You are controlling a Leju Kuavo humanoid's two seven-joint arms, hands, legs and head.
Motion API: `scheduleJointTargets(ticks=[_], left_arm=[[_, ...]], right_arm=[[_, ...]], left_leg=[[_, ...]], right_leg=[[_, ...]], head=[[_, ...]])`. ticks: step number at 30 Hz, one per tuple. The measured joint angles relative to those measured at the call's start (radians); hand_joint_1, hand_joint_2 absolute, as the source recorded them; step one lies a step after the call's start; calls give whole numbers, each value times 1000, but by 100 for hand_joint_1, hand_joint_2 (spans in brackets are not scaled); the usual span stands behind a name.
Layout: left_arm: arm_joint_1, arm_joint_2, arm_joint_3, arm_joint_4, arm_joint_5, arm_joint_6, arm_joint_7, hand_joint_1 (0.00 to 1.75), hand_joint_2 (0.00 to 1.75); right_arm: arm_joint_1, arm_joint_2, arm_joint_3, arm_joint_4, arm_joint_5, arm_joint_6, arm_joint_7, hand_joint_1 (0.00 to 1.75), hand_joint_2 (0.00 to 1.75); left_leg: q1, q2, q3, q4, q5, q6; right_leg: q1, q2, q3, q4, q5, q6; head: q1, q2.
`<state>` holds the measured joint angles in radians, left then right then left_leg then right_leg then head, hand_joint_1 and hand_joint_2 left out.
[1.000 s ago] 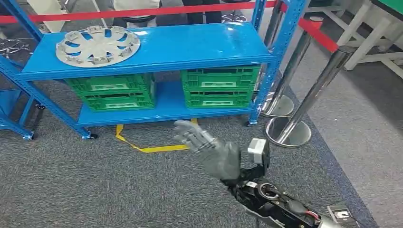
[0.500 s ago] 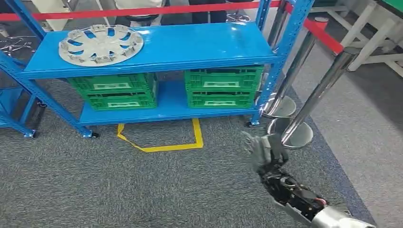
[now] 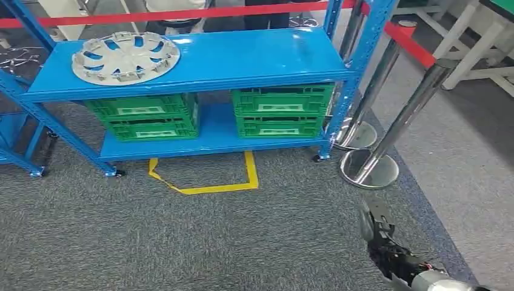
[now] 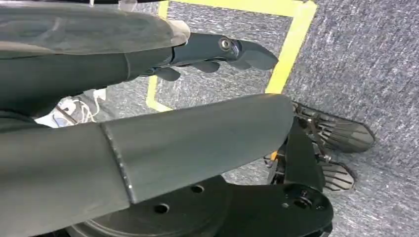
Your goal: Take the parts from the cabinet and place them on the table.
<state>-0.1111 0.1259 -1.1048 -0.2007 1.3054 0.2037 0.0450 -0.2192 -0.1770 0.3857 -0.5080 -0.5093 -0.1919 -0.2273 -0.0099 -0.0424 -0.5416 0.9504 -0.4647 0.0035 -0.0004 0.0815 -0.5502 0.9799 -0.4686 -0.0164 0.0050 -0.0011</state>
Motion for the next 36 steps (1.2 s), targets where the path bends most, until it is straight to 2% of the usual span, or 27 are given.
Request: scheduleJointTargets(ticks=[2, 7, 13, 26, 36], left_arm=[[-1, 0, 0, 0, 0, 2, 2, 0, 0], [0, -2, 0, 0, 3, 10, 17, 0, 0], [0, -1, -2, 0, -15, 7, 21, 0, 0], [0, 0, -11, 0, -42, -3, 34, 0, 0], [-1, 1, -16, 0, -50, -3, 35, 0, 0]], right_arm=[[4, 0, 0, 35, -1, 0, 27, 0, 0], [29, 7, 1, 117, -1, 5, 143, 0, 0], [94, 27, 2, 189, -32, 14, 213, 0, 0], [149, 56, 3, 256, -67, 25, 267, 0, 0], [150, 70, 3, 273, -77, 24, 277, 0, 0]], left_leg=[[0, 0, 1, 0, 0, 0], [0, -1, 1, -1, 0, 0], [0, -1, 1, -1, -1, 1], [0, 0, 3, -1, -1, 0], [0, 0, 4, -1, -1, 0]], right_leg=[[0, 0, 0, 0, 0, 0], [0, -1, 1, 0, -1, 0], [0, -1, 2, 0, -2, 1], [0, 0, 3, 0, -2, 1], [0, 0, 3, 0, -2, 1]], head=[[0, 0], [0, 0], [0, 0], [0, 0], [0, 0]])
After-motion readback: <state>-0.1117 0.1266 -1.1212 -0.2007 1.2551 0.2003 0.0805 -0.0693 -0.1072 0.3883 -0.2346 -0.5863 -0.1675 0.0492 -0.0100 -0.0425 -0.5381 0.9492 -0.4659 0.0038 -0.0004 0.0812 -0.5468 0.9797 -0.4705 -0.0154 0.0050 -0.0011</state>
